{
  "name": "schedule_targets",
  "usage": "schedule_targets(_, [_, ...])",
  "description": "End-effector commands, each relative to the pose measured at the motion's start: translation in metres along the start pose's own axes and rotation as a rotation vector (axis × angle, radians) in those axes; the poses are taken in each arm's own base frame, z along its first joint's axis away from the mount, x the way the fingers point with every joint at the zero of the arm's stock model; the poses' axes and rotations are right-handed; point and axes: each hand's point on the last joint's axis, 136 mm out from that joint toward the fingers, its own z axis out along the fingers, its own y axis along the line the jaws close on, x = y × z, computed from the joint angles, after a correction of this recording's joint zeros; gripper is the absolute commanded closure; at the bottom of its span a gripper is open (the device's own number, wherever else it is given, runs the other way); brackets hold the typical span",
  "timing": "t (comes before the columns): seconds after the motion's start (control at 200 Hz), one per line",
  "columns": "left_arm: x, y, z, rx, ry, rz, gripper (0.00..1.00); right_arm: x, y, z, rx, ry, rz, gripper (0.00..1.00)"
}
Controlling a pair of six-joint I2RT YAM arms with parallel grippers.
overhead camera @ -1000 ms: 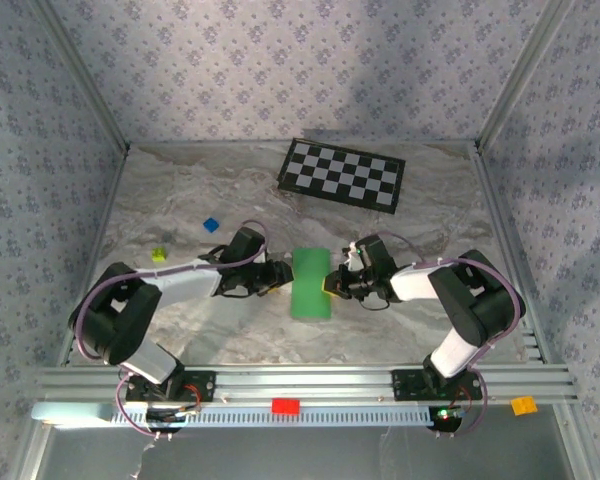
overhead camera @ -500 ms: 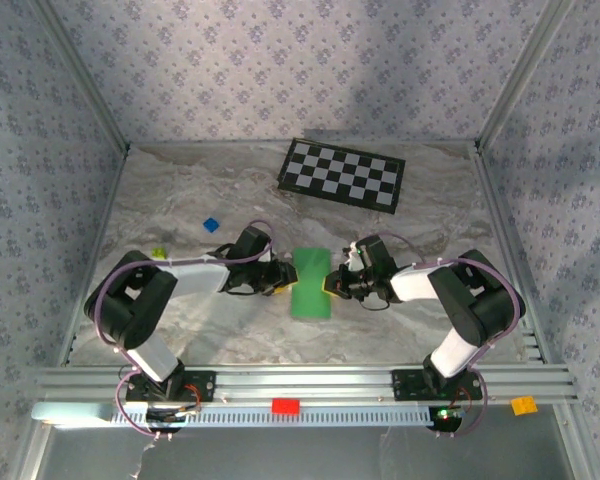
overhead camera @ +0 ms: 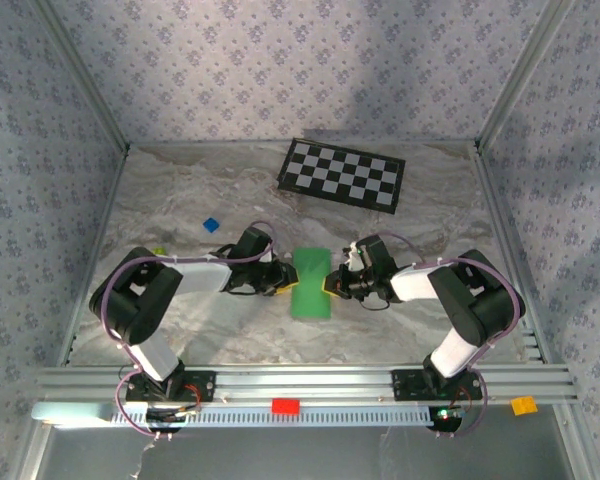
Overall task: Fold a paper plane with a square sheet of paper (pick it up from the middle)
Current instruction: Third fold the triangle at the center of the table.
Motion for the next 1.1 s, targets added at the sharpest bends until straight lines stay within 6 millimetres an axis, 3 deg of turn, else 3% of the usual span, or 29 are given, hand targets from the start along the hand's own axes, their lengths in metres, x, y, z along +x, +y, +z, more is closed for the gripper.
schedule_targets(0.0, [0.0, -0.005, 0.002, 0.029, 0.011, -0.001, 0.68, 0.017, -0.044, 0.002, 0.146, 0.033, 0.086, 0.95])
schedule_targets(0.525, [0.0, -0.012, 0.006, 0.069, 0.027, -0.02, 0.68, 0.016, -0.044, 0.001, 0.143, 0.028, 0.087, 0.95])
schedule_targets(0.85, [-0.001, 0.005, -0.003, -0.028, -0.012, -0.015, 0.61, 0.015, -0.042, 0.0, 0.138, 0.026, 0.086, 0.96])
schedule_targets(1.094, [0.002, 0.002, 0.002, -0.012, 0.019, -0.014, 0.62, 0.014, -0.041, 0.0, 0.135, 0.023, 0.087, 0.96])
